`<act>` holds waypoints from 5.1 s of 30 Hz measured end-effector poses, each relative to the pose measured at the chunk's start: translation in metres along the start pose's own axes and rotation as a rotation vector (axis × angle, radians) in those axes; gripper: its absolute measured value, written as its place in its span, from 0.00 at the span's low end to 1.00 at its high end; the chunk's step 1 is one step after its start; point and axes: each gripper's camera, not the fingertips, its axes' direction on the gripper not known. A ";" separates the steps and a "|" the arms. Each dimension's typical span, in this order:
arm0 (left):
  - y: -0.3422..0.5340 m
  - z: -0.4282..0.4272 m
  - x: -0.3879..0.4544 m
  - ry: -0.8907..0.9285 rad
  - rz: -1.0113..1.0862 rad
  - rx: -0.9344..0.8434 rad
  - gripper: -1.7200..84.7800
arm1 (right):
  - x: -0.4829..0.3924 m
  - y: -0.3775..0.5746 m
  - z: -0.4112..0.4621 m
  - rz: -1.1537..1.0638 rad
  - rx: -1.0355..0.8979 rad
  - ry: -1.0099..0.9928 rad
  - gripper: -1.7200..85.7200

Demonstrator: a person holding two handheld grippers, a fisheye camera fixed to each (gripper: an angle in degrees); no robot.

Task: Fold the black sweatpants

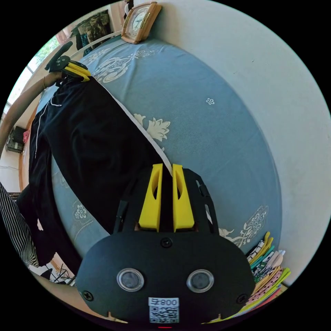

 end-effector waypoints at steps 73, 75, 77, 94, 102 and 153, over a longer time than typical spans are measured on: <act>0.419 -0.039 0.303 -0.023 -0.131 -0.071 0.04 | -0.460 0.508 0.062 0.384 0.149 -0.199 0.04; 0.419 -0.030 0.307 -0.023 -0.139 -0.089 0.04 | -0.458 0.515 0.070 0.388 0.148 -0.211 0.04; 0.419 -0.020 0.311 -0.023 -0.147 -0.108 0.05 | -0.456 0.522 0.082 0.386 0.131 -0.207 0.04; 0.381 0.003 0.385 0.294 -0.218 0.175 0.11 | -0.387 0.610 0.093 0.650 0.376 -0.514 0.08; 0.236 0.074 0.480 0.599 0.031 0.208 0.13 | -0.311 0.652 0.074 0.727 0.466 -0.471 0.09; 0.090 0.146 0.712 0.576 -0.027 0.325 0.06 | -0.072 0.721 0.095 0.648 0.417 -0.686 0.02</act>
